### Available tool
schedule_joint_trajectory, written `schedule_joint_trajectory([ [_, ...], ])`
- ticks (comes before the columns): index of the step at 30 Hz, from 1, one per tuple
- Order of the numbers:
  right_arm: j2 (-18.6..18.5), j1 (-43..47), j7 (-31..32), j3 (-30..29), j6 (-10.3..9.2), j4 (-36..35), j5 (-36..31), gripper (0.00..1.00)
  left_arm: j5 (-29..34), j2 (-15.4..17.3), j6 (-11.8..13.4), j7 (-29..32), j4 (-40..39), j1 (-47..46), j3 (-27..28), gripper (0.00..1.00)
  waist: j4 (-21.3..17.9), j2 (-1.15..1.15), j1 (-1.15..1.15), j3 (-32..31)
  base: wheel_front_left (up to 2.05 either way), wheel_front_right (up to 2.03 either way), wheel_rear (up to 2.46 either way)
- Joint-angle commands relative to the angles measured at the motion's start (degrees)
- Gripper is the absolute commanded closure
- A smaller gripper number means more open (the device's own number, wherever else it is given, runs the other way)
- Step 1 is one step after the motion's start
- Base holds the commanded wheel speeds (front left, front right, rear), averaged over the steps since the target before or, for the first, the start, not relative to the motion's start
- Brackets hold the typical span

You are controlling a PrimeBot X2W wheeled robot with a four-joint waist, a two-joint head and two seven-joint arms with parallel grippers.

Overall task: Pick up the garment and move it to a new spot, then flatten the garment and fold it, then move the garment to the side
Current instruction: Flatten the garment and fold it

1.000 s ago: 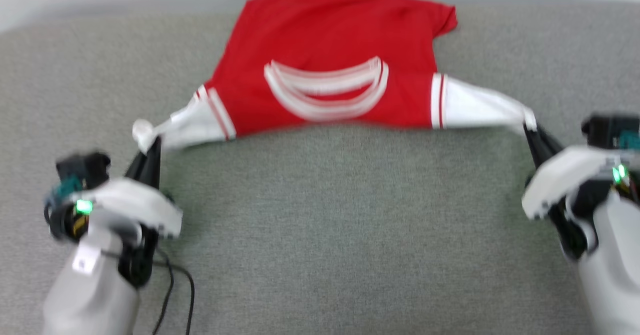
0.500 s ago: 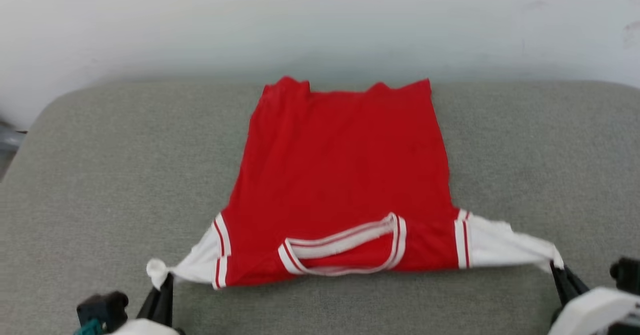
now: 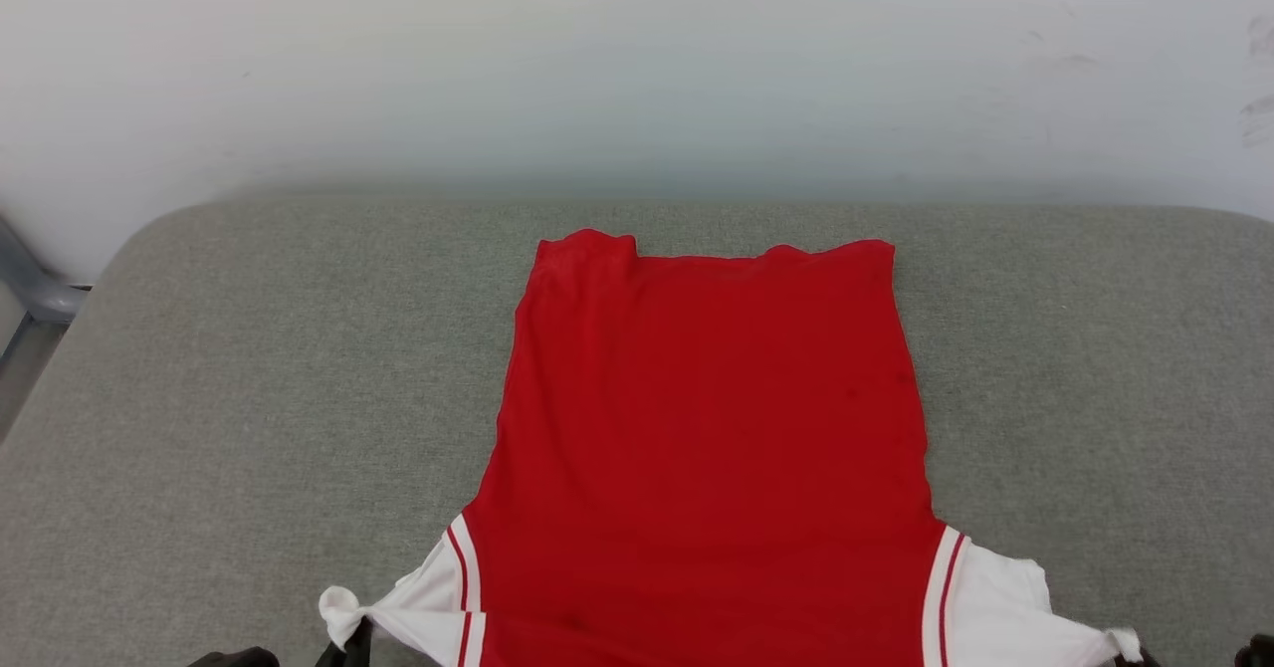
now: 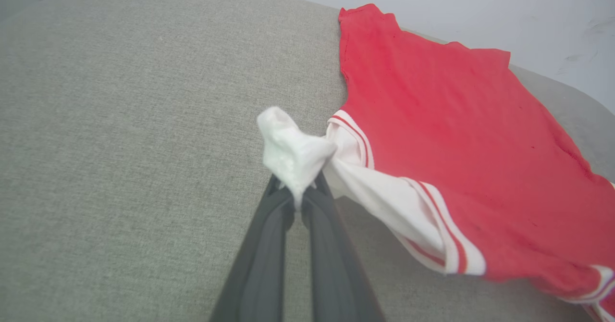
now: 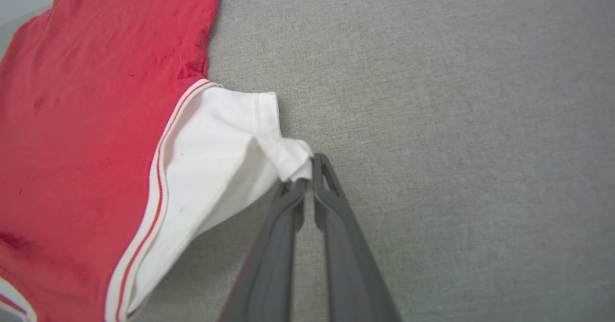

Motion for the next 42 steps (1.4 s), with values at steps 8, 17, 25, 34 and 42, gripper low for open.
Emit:
schedule_joint_trajectory([
  [8, 0.1, -11.21, -7.54, 1.86, -0.06, 0.32, -0.09, 0.0, 2.17, -0.3, 0.71, -0.33, -4.05, -2.88, -1.52, 1.0, 1.02, -0.01, 0.01, 3.15, 0.0, 0.0, 0.0],
  [17, -3.75, -37.16, -7.78, 3.18, -0.05, 15.68, -0.82, 0.0, 4.85, -2.25, -0.12, -2.26, -7.38, -10.54, -3.68, 1.0, 5.93, -0.01, 0.01, 14.0, 0.0, 0.0, 0.0],
  [25, -9.51, -56.59, 4.06, 3.34, -0.05, 31.12, -1.45, 0.0, 6.44, -5.64, -2.25, -4.93, -6.34, -17.15, -6.79, 1.0, 11.2, -0.01, 0.01, 21.42, 0.0, 0.0, 0.0],
  [34, -14.91, -74.28, 19.72, 6.79, -0.05, 43.09, -5.13, 0.0, 7.68, -7.49, -5.16, -6.73, -3.6, -22.85, -8.92, 1.0, 15.27, -0.01, 0.01, 26.76, 0.0, 0.0, 0.0],
  [42, -16.58, -72.83, 33.22, 10.19, -0.09, 53.32, -5.67, 0.0, 7.21, -9.41, -6.39, -8.03, -1.16, -23.89, -9.1, 1.0, 16.37, -0.01, 0.01, 28.14, 0.0, 0.0, 0.0],
])
